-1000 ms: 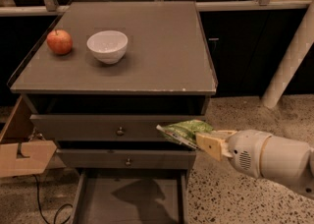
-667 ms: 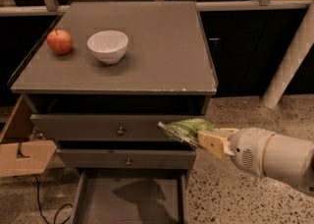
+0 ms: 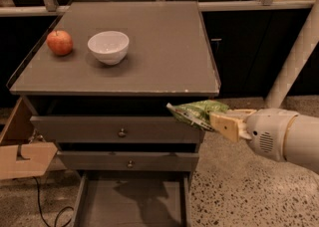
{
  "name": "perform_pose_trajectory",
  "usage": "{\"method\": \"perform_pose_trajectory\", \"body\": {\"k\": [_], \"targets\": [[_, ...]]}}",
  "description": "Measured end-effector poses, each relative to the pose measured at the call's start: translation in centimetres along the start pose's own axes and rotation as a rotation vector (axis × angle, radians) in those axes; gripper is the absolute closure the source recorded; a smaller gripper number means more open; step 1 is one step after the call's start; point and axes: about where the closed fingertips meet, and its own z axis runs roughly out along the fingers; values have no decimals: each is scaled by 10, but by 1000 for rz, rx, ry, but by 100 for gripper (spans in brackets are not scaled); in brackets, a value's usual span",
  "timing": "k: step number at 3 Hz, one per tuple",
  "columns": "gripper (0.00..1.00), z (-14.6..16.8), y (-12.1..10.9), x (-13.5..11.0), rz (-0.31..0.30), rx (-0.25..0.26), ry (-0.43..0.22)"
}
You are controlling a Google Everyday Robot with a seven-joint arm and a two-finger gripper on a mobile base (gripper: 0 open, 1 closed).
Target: Pick green jalapeno chip bag from bottom drawer and place on counter
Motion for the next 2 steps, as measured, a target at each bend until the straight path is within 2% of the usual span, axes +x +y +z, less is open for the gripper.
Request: {"method": "perform_pose_trajectory", "body": {"k": [1, 2], "targets": [[100, -22, 1, -26, -50, 41, -27], [100, -26, -2, -33, -54, 58, -33]]}}
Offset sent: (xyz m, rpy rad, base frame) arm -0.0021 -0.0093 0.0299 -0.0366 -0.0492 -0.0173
